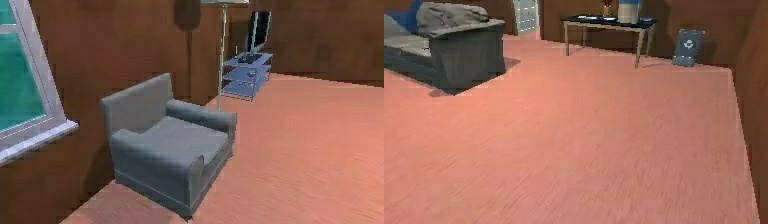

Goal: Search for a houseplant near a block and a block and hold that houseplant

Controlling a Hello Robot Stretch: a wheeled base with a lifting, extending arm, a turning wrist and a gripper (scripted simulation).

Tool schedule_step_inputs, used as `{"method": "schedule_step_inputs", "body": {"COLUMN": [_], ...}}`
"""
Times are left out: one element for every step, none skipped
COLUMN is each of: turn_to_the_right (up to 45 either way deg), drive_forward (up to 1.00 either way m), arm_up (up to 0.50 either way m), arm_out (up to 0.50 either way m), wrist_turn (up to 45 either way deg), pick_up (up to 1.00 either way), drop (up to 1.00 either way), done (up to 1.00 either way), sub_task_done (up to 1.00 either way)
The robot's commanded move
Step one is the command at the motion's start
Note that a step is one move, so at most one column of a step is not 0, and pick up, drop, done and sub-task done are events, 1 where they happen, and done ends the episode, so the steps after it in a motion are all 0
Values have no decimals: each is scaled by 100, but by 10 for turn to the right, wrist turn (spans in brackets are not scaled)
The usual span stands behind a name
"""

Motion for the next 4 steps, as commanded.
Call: {"method": "schedule_step_inputs", "body": {"turn_to_the_right": [450,330,0,0], "drive_forward": [0,0,100,100], "arm_up": [0,0,0,0], "arm_out": [0,0,0,0], "wrist_turn": [0,0,0,0], "pick_up": [0,0,0,0], "drop": [0,0,0,0], "done": [0,0,0,0], "sub_task_done": [0,0,0,0]}}
